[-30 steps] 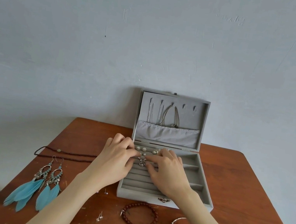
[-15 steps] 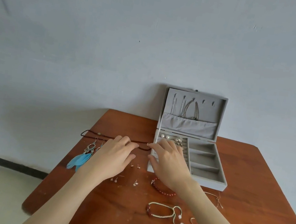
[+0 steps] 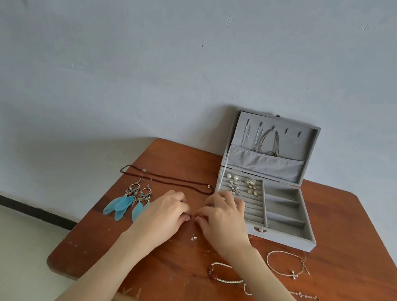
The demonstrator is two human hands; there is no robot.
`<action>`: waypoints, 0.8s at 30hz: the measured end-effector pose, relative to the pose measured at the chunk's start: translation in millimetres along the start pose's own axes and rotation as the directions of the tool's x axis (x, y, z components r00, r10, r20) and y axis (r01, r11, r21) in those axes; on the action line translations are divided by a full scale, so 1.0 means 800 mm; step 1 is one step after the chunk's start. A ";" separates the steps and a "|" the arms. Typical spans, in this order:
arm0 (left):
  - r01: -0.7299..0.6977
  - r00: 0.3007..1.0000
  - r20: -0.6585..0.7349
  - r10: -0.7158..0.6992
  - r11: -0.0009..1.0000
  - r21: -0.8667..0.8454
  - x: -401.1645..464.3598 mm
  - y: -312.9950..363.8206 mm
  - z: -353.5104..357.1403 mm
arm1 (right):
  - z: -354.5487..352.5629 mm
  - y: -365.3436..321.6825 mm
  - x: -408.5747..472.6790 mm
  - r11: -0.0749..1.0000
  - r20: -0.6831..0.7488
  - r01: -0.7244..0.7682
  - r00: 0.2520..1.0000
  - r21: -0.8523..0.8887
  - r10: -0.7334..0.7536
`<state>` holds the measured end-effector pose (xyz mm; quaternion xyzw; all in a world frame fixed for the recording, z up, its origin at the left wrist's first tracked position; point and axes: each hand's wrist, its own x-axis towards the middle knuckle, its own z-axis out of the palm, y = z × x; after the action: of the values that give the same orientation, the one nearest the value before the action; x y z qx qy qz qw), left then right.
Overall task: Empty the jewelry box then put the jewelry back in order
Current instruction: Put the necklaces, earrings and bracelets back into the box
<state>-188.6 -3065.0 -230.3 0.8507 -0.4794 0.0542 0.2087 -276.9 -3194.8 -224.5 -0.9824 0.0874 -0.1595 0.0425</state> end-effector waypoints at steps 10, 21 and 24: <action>0.085 0.996 0.000 -0.085 0.996 0.003 -0.001 0.004 0.000 | -0.009 -0.016 -0.001 0.987 -0.099 -0.005 0.995 -0.162 -0.011; 0.133 0.988 -0.046 -0.150 0.955 -0.266 0.006 0.029 -0.012 | -0.010 0.012 -0.011 0.971 -0.140 -0.071 0.985 0.230 0.105; 0.158 0.984 -0.022 -0.179 0.918 -0.363 0.011 0.042 -0.009 | -0.012 0.019 -0.016 0.942 -0.162 -0.082 0.977 0.326 0.141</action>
<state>-211.8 -3084.1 -210.8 0.8344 -0.4003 -0.0292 0.3778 -294.5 -3208.3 -220.8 -0.9373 0.1200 -0.2583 0.2007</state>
